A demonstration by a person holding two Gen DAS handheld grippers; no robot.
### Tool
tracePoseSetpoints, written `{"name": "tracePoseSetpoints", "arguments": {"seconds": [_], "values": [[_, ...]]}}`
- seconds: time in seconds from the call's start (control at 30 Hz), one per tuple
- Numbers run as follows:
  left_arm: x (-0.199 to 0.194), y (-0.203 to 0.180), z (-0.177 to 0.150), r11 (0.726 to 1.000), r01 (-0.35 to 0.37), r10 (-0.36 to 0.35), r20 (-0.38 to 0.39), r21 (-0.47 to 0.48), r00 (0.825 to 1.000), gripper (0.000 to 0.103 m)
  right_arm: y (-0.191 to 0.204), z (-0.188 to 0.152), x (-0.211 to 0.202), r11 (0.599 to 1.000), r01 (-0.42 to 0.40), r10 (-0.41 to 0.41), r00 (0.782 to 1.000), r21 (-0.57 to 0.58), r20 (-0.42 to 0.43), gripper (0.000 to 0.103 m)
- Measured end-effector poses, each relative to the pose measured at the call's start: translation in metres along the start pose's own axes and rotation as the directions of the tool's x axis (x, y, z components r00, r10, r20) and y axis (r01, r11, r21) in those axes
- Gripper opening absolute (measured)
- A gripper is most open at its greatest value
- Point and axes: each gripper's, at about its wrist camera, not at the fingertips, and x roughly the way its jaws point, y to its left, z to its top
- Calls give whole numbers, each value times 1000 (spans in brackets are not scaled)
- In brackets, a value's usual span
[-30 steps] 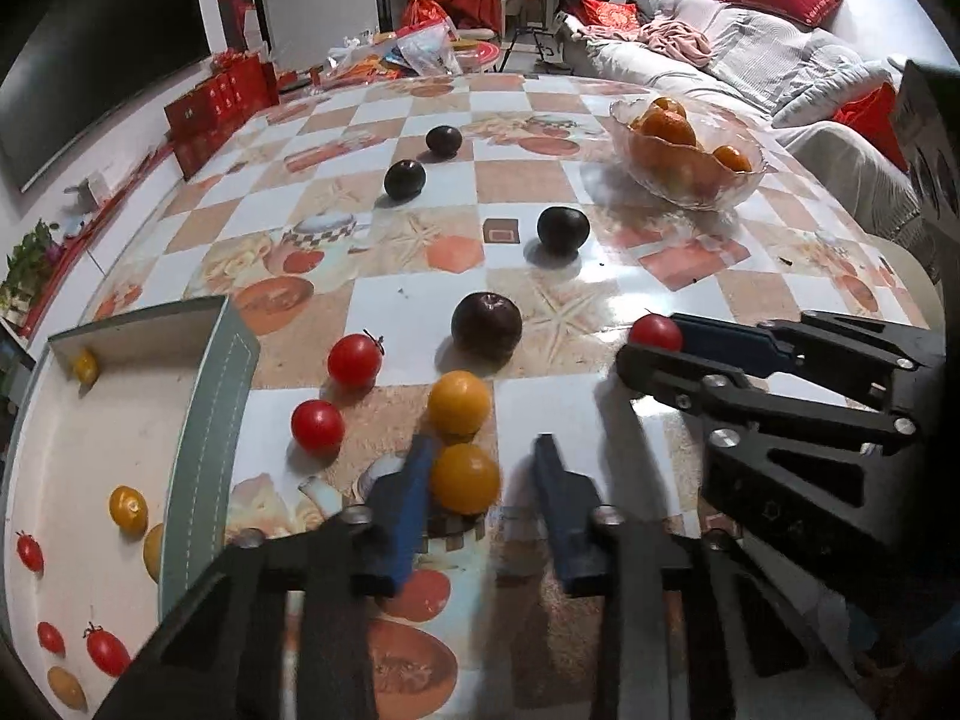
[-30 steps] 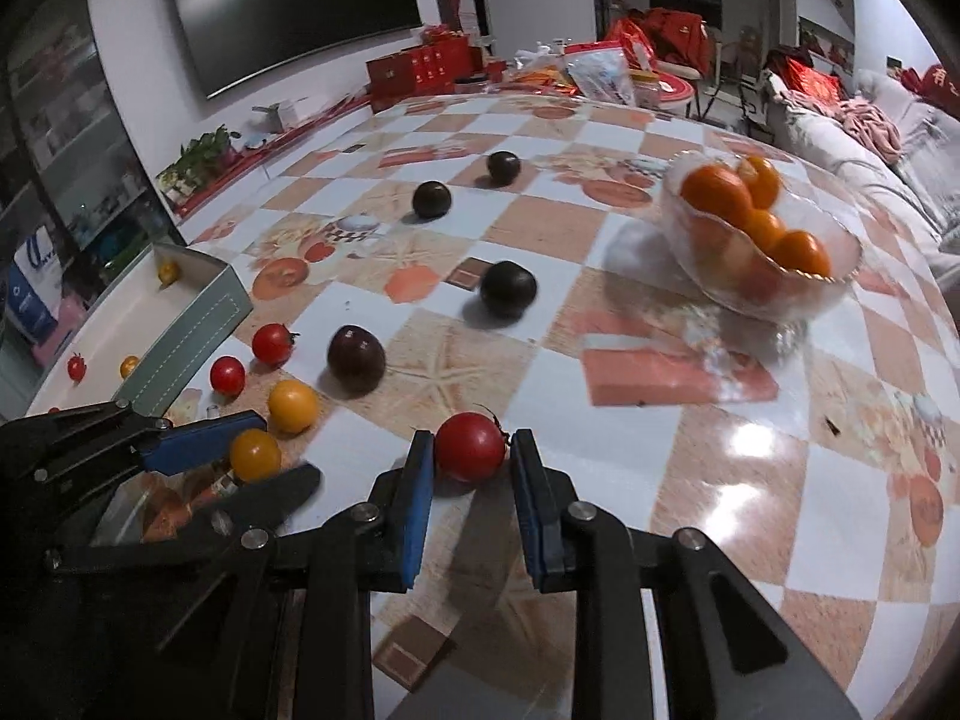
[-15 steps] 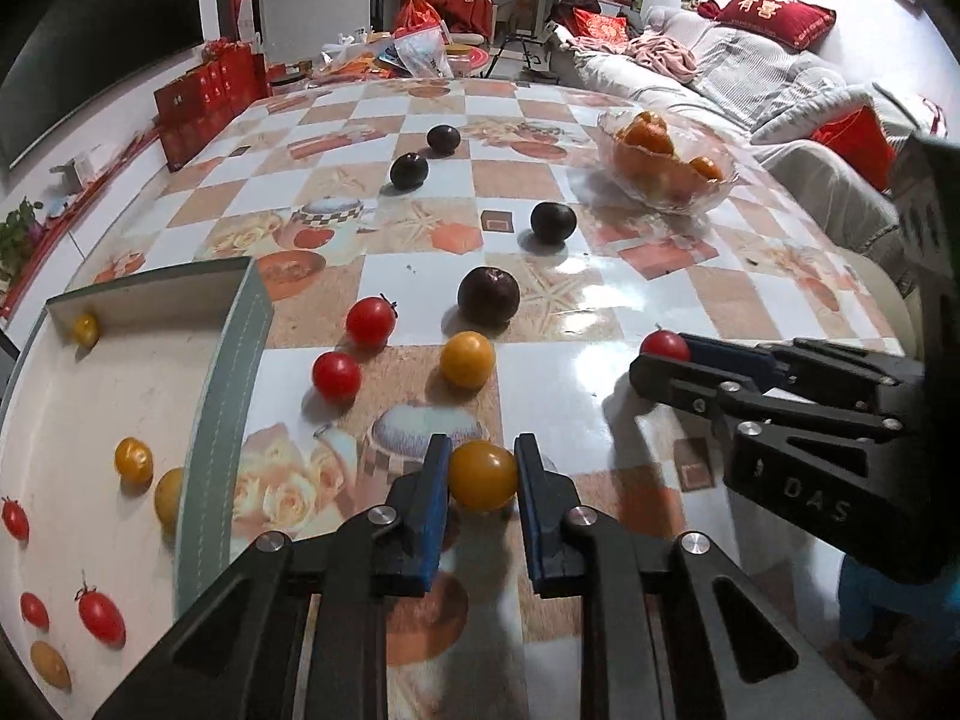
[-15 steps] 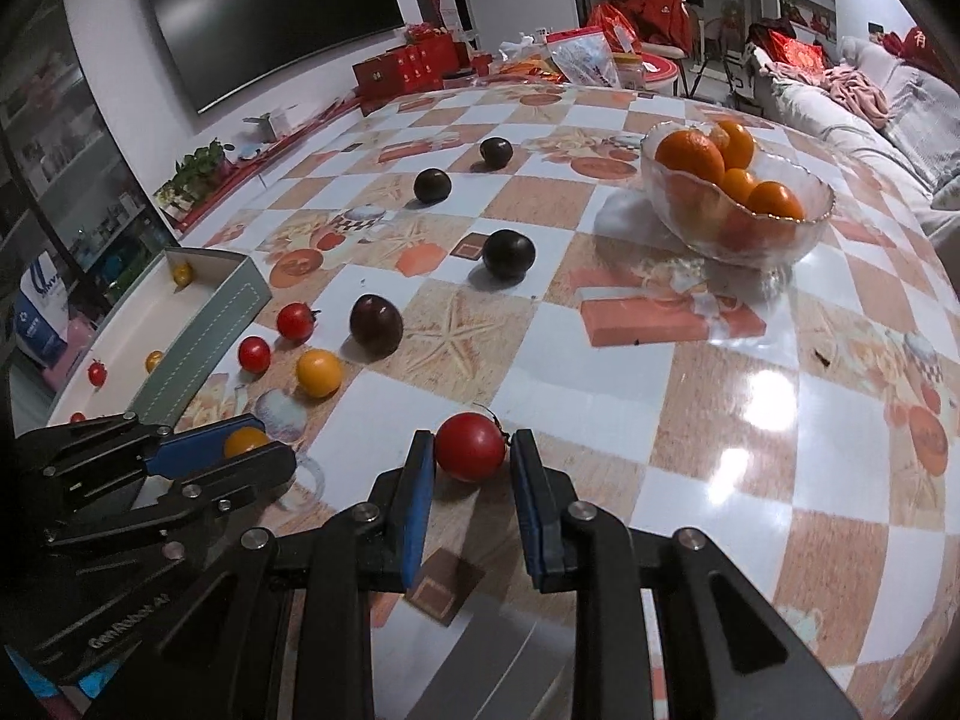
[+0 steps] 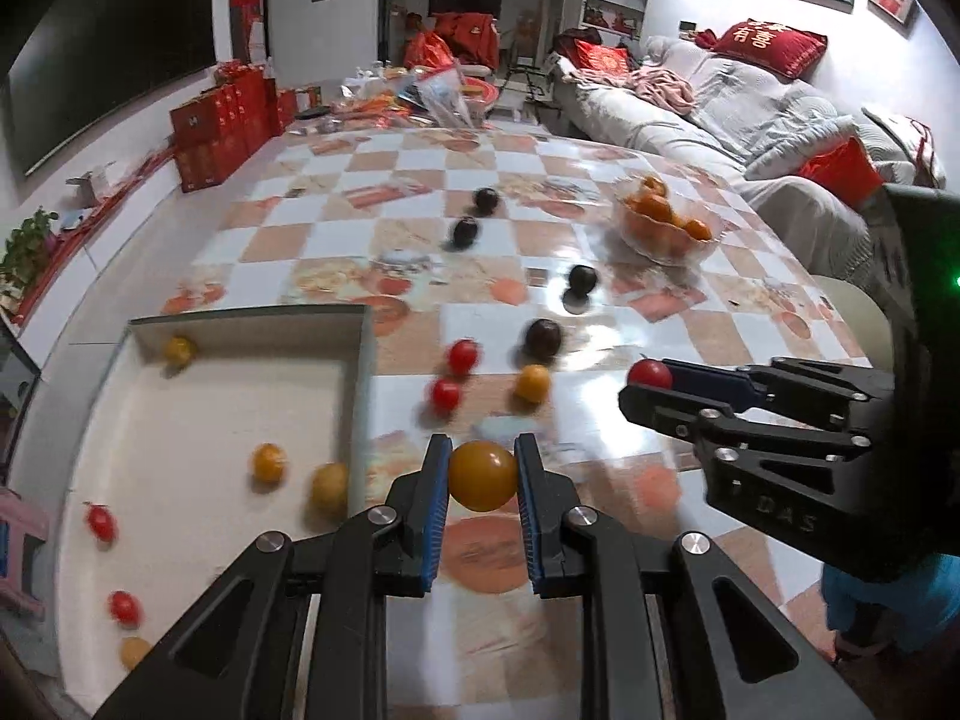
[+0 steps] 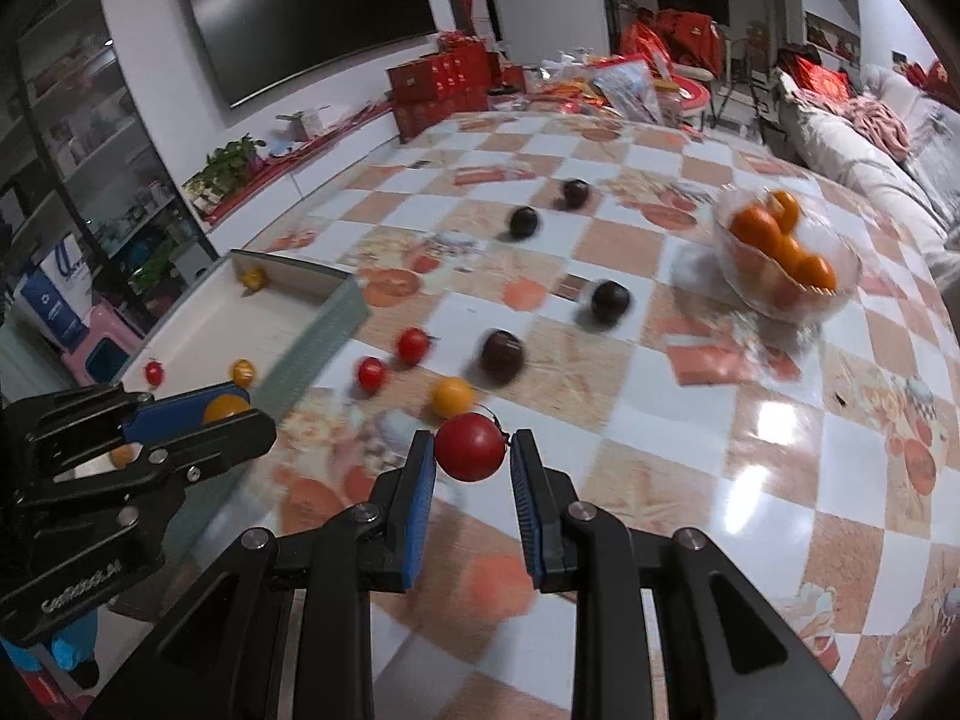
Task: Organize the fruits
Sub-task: 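Carry the yellow and red tomatoes with both tools over the white tray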
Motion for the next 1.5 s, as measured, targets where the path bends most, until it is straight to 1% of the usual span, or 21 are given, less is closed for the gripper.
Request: {"name": "tracePoseSetpoints", "arguments": {"seconds": [0.27,0.57,0.67,0.83,1.0,1.3,1.5], "values": [[-19,56,-3,996,-84,84,9,-37,996,22,57,20,2,996,-34,34,999,-84,-2,28],[-18,120,-9,984,-152,151,-13,-96,988,23,121,40,30,983,-90,83,995,-158,-50,28],[-12,133,-8,980,-173,172,-27,-96,985,23,135,48,44,981,-106,96,993,-164,-70,28],[1,152,-5,976,-179,172,-63,-123,983,23,147,57,65,980,-114,99,990,-161,-97,28],[14,159,-1,975,-191,181,-86,-115,980,22,149,65,78,982,-101,83,990,-160,-115,28],[36,160,4,975,-192,176,-132,-112,975,22,141,69,98,987,-75,55,988,-138,-146,28],[52,158,0,976,-202,183,-186,-87,965,23,137,66,118,988,-66,40,982,-137,-183,28]]}}
